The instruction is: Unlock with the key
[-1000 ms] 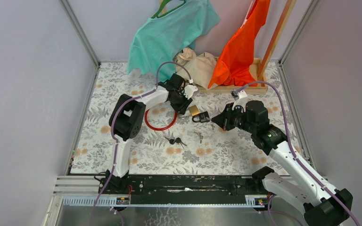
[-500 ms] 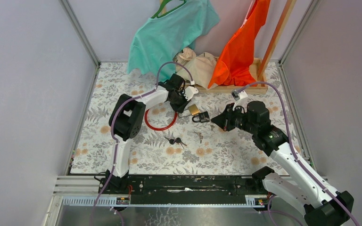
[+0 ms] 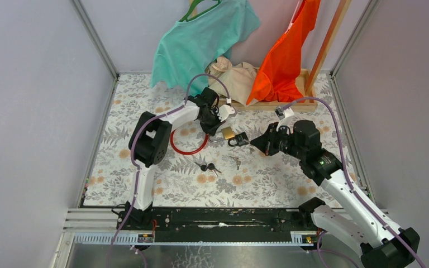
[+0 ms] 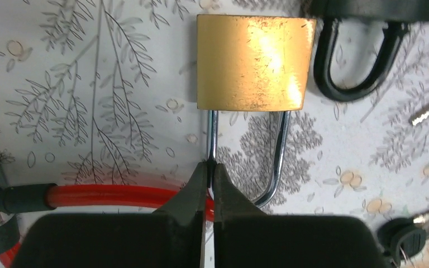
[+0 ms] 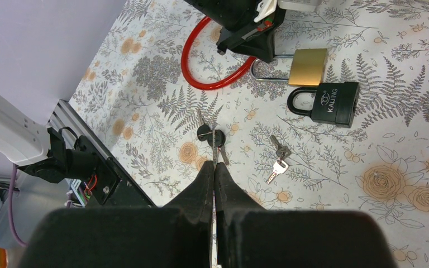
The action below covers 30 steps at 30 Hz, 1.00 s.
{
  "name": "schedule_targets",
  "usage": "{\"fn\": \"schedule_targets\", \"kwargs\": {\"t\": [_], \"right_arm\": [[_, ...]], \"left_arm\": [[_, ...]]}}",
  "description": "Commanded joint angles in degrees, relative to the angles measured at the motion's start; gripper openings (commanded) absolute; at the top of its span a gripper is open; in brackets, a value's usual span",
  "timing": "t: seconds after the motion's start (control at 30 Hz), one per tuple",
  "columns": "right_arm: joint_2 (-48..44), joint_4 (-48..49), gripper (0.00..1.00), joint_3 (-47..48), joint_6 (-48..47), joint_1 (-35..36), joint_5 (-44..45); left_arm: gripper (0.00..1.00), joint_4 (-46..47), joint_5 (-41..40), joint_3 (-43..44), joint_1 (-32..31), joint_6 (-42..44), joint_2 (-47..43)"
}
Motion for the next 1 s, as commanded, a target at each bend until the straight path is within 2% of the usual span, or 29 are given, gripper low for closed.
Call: {"fn": "schedule_targets", "kwargs": {"t": [0.0,0.2,0.43,0.5,0.57,0.63,0.7,0.77,0.97], "right_arm": [[-0.48,1.78,0.00,2.86,0.51,-0.08,-1.32],[-0.60,1.96,0.00,2.34,0.69,-0.08,-2.01],[-0.79,2.13,0.00,1.53,1.04,-0.11,-2.38],[-0.83,2.38,0.00,1.35,0.99,-0.12,-2.45],[-0.60,2.51,0.00,1.29,1.04,-0.10,-2.54],[-0.40,2.59,0.00,1.29,1.04,-0.07,-2.58],[-0.23,2.62,0.00,1.42,1.00,-0.09,-2.58],[0.00,2.56,0.00,1.63,0.81,-0.08,-2.50],[0.35,2.68,0.00,1.81,0.61,-0.14,-2.02]], "left_arm": [[0.00,-8.90,-0.85,1.30,-0.41,6.16,-3.99],[0.00,-12.06,-8.20,-4.36,-0.39,13.17,-8.79],[0.02,-10.77,-12.90,-10.20,-0.05,15.89,-12.72],[0.19,-8.75,-14.40,-11.64,0.16,16.32,-13.01],[0.50,-7.61,-14.86,-11.68,0.39,15.87,-12.63],[0.73,-7.28,-13.80,-10.99,0.74,15.29,-12.28],[0.89,-7.32,-11.95,-10.23,1.12,15.66,-12.56],[0.99,-7.80,-9.03,-9.68,1.47,16.57,-13.29],[1.00,-5.60,5.81,-10.96,1.91,13.63,-15.26]]}}
